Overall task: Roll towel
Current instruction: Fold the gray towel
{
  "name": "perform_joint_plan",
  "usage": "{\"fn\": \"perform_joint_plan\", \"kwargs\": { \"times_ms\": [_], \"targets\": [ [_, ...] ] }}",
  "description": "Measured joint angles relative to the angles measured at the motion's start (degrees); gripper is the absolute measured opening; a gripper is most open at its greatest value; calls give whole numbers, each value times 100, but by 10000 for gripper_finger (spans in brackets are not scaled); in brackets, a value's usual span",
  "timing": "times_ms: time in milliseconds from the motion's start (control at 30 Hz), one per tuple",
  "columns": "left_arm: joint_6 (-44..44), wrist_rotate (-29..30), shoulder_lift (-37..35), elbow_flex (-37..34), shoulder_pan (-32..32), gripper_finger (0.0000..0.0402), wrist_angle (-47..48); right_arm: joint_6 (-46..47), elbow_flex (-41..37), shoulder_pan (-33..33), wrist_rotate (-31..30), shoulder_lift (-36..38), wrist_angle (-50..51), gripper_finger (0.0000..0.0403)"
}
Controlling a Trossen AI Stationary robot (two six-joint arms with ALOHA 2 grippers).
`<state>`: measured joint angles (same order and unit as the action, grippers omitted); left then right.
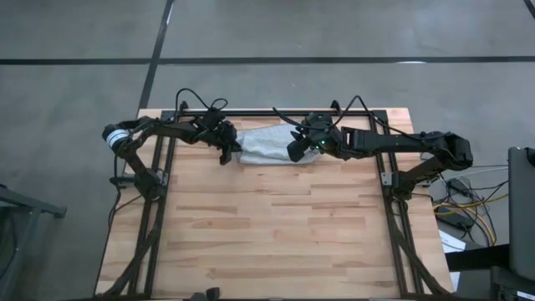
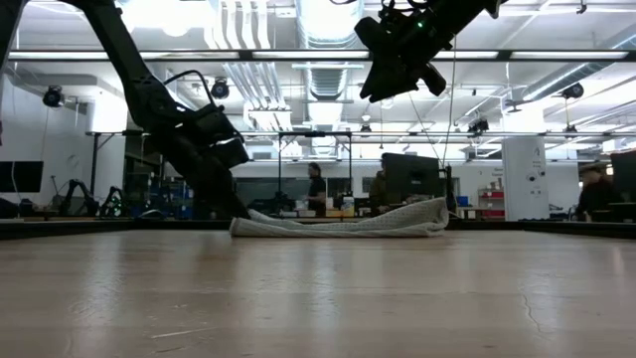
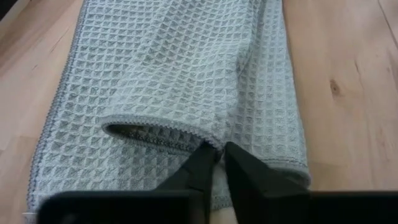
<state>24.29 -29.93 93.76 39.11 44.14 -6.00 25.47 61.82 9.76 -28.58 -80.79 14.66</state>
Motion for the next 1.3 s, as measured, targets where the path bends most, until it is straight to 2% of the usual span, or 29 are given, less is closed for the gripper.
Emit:
{"fn": "perform_joint_plan", "kwargs": {
  "times_ms": [100,267,567,800,1000,1200,1300],
  "targets": [
    [-29,0,0,0,0,9,2,0,-1,0,-1,0,0,107],
    [-147,-23,0,0,-2,4,2,0,-1,0,-2,0,0,107],
    [-899,-527,-19,-1,-21,2,7,-57,0,0,-9,0,72,106],
    [-1426,-527,-321,-2,-26,1,10,-57,-2,0,-24,0,757,93],
    [-1792,-486,-677,-2,-26,1,3,28,-2,7,-315,0,1181,77],
    [-1881,-445,-995,-2,-26,1,8,229,-2,4,-288,0,1328,68],
    [-1907,-311,-1094,-2,-28,0,2,338,-2,6,-273,0,1734,73]
  ]
}}
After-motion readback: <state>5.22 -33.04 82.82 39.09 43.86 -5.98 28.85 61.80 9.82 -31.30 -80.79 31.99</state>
